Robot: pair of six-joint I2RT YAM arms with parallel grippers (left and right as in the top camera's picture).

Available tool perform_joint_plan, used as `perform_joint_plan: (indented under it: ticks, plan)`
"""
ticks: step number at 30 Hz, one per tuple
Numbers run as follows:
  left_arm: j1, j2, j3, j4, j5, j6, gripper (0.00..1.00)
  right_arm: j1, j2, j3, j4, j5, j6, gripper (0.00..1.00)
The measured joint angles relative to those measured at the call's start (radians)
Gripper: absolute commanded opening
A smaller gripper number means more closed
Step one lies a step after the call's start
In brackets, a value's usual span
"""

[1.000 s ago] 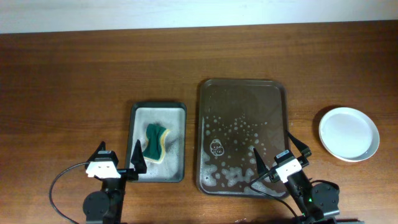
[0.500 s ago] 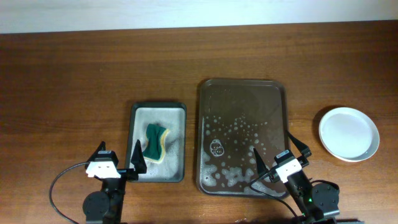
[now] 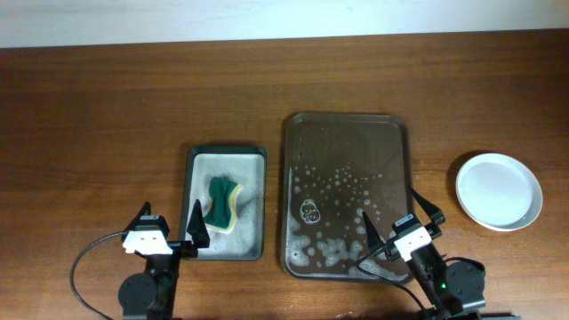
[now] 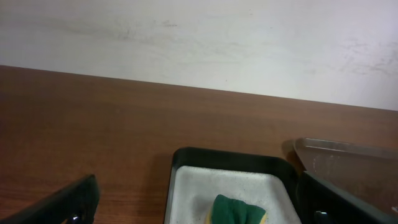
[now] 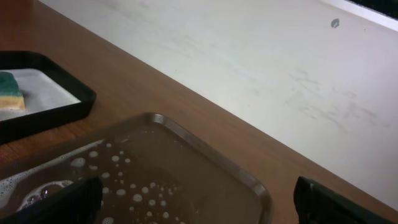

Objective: Clean dirty plates on tray and stack at the side

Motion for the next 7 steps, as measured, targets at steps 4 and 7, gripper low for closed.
perform_joint_plan:
  ticks: [4,7]
  plan:
    - [0.000,0.000,0.000,0.000,0.000,0.000,1.00,0.000,0.000,0.000,0.000,0.000,0.000,0.99]
    - [0.000,0.000,0.000,0.000,0.000,0.000,1.00,0.000,0.000,0.000,0.000,0.000,0.000,0.99]
